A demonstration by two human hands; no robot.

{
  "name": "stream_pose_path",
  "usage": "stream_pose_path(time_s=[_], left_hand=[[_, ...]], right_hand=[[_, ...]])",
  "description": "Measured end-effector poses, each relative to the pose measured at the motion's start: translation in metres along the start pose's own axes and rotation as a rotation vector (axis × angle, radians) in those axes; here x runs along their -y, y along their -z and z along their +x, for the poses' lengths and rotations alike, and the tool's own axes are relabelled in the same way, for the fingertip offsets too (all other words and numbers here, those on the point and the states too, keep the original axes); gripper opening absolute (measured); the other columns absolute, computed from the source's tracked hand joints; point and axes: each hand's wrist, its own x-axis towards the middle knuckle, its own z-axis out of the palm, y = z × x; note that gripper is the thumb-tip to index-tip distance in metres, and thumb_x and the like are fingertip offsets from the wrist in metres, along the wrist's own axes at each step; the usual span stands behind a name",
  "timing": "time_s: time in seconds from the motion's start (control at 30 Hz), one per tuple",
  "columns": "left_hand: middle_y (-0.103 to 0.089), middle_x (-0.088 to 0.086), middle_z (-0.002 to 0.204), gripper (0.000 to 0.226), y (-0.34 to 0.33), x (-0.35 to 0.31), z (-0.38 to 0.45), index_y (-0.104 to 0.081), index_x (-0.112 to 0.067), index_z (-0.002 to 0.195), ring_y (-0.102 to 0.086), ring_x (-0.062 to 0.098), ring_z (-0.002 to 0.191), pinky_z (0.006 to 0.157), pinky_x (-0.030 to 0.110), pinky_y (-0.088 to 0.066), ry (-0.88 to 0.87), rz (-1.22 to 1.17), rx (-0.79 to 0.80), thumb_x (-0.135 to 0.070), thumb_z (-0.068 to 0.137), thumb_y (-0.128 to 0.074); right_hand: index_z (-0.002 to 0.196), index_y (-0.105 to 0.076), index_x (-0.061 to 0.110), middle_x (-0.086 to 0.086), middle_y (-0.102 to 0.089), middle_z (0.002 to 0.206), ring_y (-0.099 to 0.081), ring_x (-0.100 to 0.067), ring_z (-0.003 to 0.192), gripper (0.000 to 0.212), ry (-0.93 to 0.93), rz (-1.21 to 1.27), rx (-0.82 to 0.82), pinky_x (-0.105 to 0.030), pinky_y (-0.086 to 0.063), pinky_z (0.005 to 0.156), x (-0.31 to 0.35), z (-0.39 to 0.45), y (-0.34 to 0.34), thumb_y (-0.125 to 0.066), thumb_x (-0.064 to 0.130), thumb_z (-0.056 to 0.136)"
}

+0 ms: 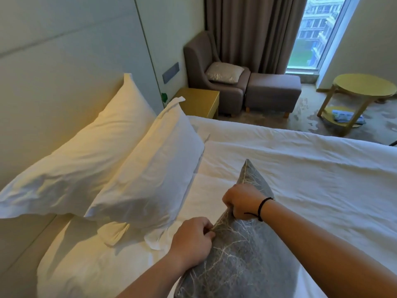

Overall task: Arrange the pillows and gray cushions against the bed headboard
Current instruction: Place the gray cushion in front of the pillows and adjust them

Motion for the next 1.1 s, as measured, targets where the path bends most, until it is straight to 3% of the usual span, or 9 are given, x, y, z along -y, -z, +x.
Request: stream_pose_path(time_s=[0.1, 0.23, 0.37, 0.47, 0.6, 0.7, 0.83, 1.0, 1.1], left_hand=[[-0.063, -0.018, 0.086, 0.013, 0.014, -0.001, -0.005, -0.059, -0.036, 0.082, -0.058, 0.005, 0.084, 0.082, 0.036, -0.052, -0.004, -0.068, -0.056, -0.048, 0.085, -0.062], [-0.057, -0.01, 0.094, 0.064, 0.056, -0.007, -0.005, -0.046, -0.033, 0.105, -0.056, 0.009, 0.081, 0.063, 0.031, -0.046, 0.027, 0.051, 0.054, -0.073, 0.058, -0.065], [-0.061, 0.001, 0.101, 0.039, 0.101, -0.001, 0.025, -0.049, -0.028, 0.111, -0.059, 0.019, 0.084, 0.071, 0.047, -0.054, -0.007, 0.099, -0.085, -0.036, 0.078, -0.067], [-0.06, 0.004, 0.118, 0.046, 0.126, 0.02, 0.066, -0.049, -0.023, 0.13, -0.057, 0.02, 0.093, 0.071, 0.036, -0.045, 0.001, 0.043, -0.141, -0.023, 0.087, -0.063], [-0.064, 0.01, 0.123, 0.05, 0.139, 0.065, 0.109, -0.043, -0.021, 0.135, -0.063, 0.031, 0.102, 0.082, 0.037, -0.052, 0.17, -0.092, -0.229, -0.02, 0.089, -0.062], [-0.056, 0.012, 0.139, 0.082, 0.137, 0.102, 0.128, -0.019, -0.016, 0.151, -0.055, 0.032, 0.123, 0.092, 0.033, -0.045, 0.218, -0.066, -0.162, -0.034, 0.088, -0.068], [-0.047, 0.008, 0.148, 0.078, 0.135, 0.141, 0.153, -0.027, -0.018, 0.149, -0.049, 0.027, 0.132, 0.1, 0.035, -0.042, 0.177, -0.193, -0.188, -0.05, 0.088, -0.063], [-0.05, 0.0, 0.145, 0.078, 0.14, 0.178, 0.18, -0.033, -0.024, 0.148, -0.051, 0.021, 0.128, 0.095, 0.035, -0.045, 0.137, -0.221, -0.19, -0.066, 0.086, -0.054], [-0.049, -0.005, 0.145, 0.074, 0.15, 0.198, 0.19, -0.039, -0.029, 0.145, -0.048, 0.019, 0.13, 0.098, 0.037, -0.044, 0.03, -0.04, -0.217, -0.066, 0.083, -0.053]], right_hand=[[0.059, -0.046, 0.018, -0.001, -0.048, 0.062, -0.047, -0.023, 0.057, 0.021, -0.007, 0.024, -0.071, -0.029, -0.039, 0.049, -0.004, 0.004, 0.021, -0.048, -0.002, 0.063], [0.062, -0.053, 0.018, 0.001, -0.056, 0.066, -0.055, -0.021, 0.062, 0.014, -0.068, 0.01, -0.237, -0.034, -0.05, 0.054, -0.018, 0.02, 0.079, -0.056, 0.006, 0.069], [0.063, -0.058, 0.024, 0.007, -0.057, 0.069, -0.053, -0.016, 0.071, 0.016, -0.065, 0.028, -0.48, -0.031, -0.052, 0.066, -0.018, 0.054, 0.143, -0.066, 0.016, 0.073], [0.078, -0.07, 0.034, 0.009, -0.067, 0.085, -0.057, -0.02, 0.087, 0.018, -0.06, 0.143, -0.645, -0.035, -0.053, 0.08, 0.0, 0.09, 0.165, -0.061, 0.018, 0.081], [0.138, -0.05, 0.032, -0.001, -0.045, 0.147, -0.044, -0.027, 0.132, 0.05, -0.011, 0.421, -0.281, -0.043, -0.037, 0.108, 0.05, 0.144, 0.133, -0.057, 0.047, 0.092], [0.152, -0.023, 0.036, -0.005, -0.008, 0.164, -0.015, -0.031, 0.149, 0.072, -0.044, 0.617, -0.009, -0.049, -0.021, 0.117, 0.088, 0.183, 0.085, -0.048, 0.064, 0.091], [0.144, -0.038, 0.028, -0.008, -0.033, 0.153, -0.041, -0.027, 0.134, 0.078, -0.244, 0.85, -0.009, -0.043, -0.039, 0.107, 0.119, 0.22, 0.05, -0.043, 0.075, 0.083], [0.104, -0.042, 0.024, 0.006, -0.063, 0.087, -0.06, -0.007, 0.067, 0.083, -0.543, 1.056, -0.247, -0.026, -0.046, 0.056, 0.136, 0.256, 0.067, -0.042, 0.093, 0.058], [0.12, -0.029, 0.028, 0.0, -0.061, 0.104, -0.061, -0.014, 0.076, 0.094, -0.68, 1.054, -0.319, -0.033, -0.049, 0.065, 0.149, 0.276, 0.071, -0.052, 0.091, 0.054]])
